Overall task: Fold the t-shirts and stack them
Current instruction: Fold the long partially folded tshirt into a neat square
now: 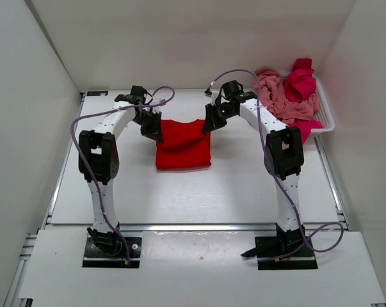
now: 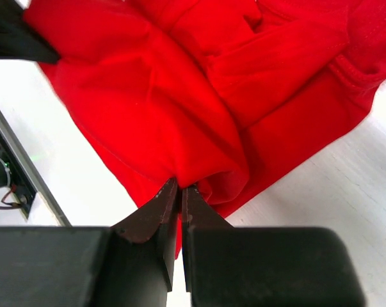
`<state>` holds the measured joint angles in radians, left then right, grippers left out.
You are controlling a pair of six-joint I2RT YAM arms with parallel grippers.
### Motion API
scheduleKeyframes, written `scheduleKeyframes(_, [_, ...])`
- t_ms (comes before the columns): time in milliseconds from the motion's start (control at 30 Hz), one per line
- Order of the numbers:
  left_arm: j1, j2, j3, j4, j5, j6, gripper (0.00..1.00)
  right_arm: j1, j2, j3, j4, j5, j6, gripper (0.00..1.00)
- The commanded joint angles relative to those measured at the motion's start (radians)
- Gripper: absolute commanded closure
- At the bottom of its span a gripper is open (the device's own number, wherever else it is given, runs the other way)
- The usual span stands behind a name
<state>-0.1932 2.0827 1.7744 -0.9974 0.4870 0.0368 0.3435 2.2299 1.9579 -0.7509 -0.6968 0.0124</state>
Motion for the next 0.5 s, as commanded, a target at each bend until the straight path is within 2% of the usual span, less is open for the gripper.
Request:
scheduleKeyframes(0, [0.02, 0.025, 0.059, 0.017, 0.018, -0.018, 0.95, -0.003, 0.01, 0.027, 0.038, 0.011, 0.041, 1.0])
scheduleKeyframes(167, [0.023, 0.069, 0.157, 0.039, -0.002, -0.028, 0.91, -0.001, 0.066, 0.071, 0.058, 0.066, 0.083, 1.0])
scheduleKeyframes(233, [0.017, 0.085, 0.177, 0.042, -0.01, -0.028, 0.85, -0.009, 0.082, 0.091, 0.058, 0.083, 0.095, 1.0])
scheduleKeyframes(300, [0.014, 0.1, 0.18, 0.051, -0.019, -0.026, 0.69, -0.014, 0.102, 0.105, 0.068, 0.106, 0.113, 0.86])
scheduleKeyframes(333, [0.009, 0.105, 0.189, 0.054, -0.024, -0.029, 0.64, -0.012, 0.105, 0.12, 0.071, 0.117, 0.112, 0.73])
scheduleKeyframes(367, [0.009, 0.106, 0.192, 0.054, -0.028, -0.056, 0.5, -0.012, 0.109, 0.127, 0.071, 0.152, 0.116, 0.6])
scheduleKeyframes(433, [0.011, 0.117, 0.232, 0.057, -0.06, -0.06, 0.25, -0.009, 0.125, 0.197, 0.071, 0.258, 0.121, 0.5])
scheduleKeyframes(467, [0.012, 0.114, 0.255, 0.054, -0.094, -0.058, 0.17, -0.014, 0.141, 0.252, 0.068, 0.288, 0.126, 0.49])
